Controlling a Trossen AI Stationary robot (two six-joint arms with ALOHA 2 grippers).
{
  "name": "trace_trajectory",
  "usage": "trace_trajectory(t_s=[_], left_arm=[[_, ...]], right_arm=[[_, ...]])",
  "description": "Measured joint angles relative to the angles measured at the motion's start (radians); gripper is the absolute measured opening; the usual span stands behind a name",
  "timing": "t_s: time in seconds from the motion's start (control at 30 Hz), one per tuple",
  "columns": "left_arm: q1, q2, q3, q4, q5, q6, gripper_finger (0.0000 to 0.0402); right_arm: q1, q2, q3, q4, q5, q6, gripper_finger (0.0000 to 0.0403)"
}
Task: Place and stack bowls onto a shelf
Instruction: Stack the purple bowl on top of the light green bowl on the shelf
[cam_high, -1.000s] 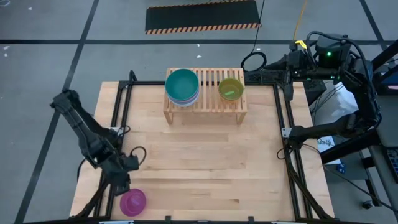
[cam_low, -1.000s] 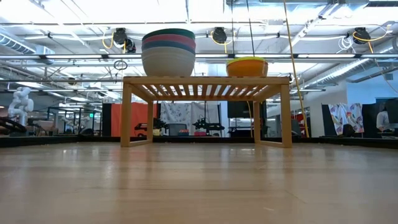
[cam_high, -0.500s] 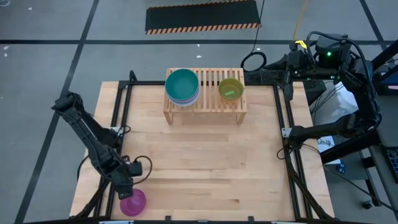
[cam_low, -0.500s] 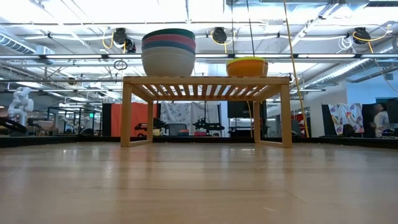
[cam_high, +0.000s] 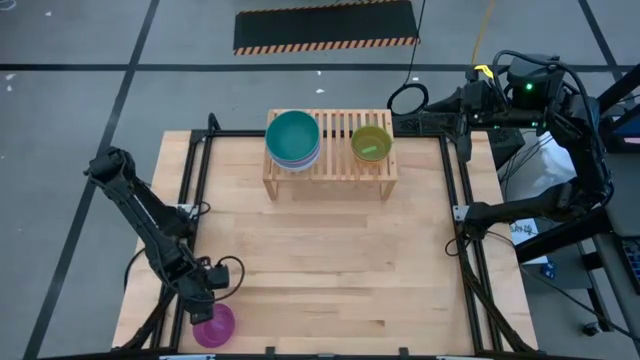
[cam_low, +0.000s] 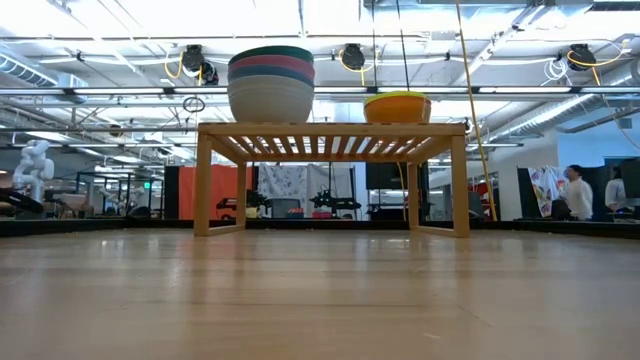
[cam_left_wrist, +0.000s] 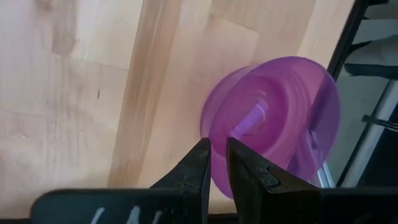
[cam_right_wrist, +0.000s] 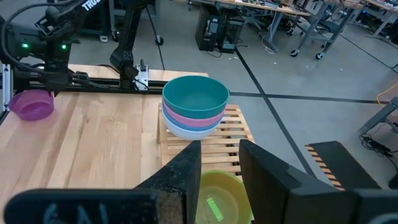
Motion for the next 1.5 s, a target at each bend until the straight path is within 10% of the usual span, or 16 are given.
trace_trajectory(t_s=[1.5], left_arm=[[-0.002, 0.173, -0.043, 0.130, 0.055, -0.026, 0.0010]], right_arm=[[0.000, 0.000, 0.000, 0.000, 0.000, 0.000, 0.0105]])
